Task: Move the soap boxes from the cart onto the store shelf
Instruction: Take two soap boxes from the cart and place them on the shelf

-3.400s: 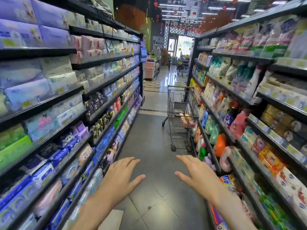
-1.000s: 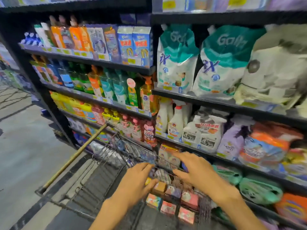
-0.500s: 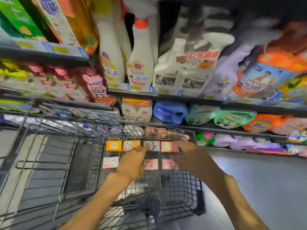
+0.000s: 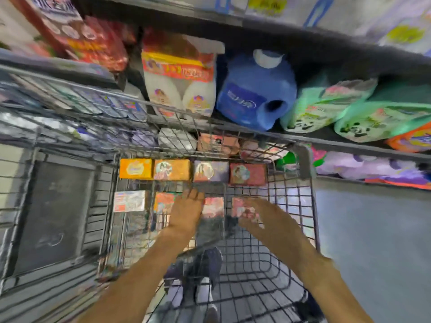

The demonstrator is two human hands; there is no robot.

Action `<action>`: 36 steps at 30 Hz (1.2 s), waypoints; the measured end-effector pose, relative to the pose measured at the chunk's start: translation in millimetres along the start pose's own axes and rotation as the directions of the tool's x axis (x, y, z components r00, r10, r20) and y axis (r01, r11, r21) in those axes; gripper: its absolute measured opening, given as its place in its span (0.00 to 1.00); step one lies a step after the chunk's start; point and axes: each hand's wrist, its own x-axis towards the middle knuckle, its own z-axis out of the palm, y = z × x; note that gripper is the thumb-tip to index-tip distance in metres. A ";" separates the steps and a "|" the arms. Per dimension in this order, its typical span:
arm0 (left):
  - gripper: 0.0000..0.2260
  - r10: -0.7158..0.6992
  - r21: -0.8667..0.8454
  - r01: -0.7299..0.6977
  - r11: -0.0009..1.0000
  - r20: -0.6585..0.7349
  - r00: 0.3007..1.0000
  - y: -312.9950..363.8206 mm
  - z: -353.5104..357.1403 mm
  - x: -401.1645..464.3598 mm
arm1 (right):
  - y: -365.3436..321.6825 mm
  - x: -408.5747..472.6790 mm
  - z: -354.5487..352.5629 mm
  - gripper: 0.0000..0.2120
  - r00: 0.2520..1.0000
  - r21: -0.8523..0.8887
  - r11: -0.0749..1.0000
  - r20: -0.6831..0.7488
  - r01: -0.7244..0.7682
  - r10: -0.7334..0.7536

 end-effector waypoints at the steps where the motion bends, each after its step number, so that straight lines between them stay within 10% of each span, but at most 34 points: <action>1: 0.30 -0.008 -0.008 0.008 1.000 -0.003 1.000 -0.8 1.8 1.8 | 3.4 0.3 3.6 0.25 1.000 0.014 1.000 -0.002 0.007 -0.007; 6: 0.31 0.017 -0.010 -0.018 1.000 -0.080 0.997 -0.3 0.8 -1.7 | 10.1 -1.0 10.6 0.24 0.999 0.017 1.000 -0.026 -0.025 0.026; 16: 0.07 0.034 -0.574 -0.111 0.811 -0.142 0.989 -22.0 -30.7 -46.4 | 17.5 32.1 23.3 0.31 0.968 0.098 0.968 -0.078 -0.230 0.238; 23: 0.21 -0.172 -0.883 0.052 0.466 -0.032 0.985 -34.3 -15.9 -68.4 | 49.3 69.7 72.9 0.36 0.918 0.290 0.878 0.013 -0.382 0.396; 31: 0.23 -0.228 -0.888 0.116 0.445 0.013 0.974 -29.7 -13.4 -78.3 | 67.9 72.1 107.1 0.13 0.864 0.448 0.802 -0.117 -0.395 0.490; 36: 0.24 -0.217 -0.924 0.140 0.355 0.065 0.974 -31.4 -21.7 -82.9 | 63.9 67.7 101.1 0.17 0.824 0.510 0.758 -0.155 -0.406 0.545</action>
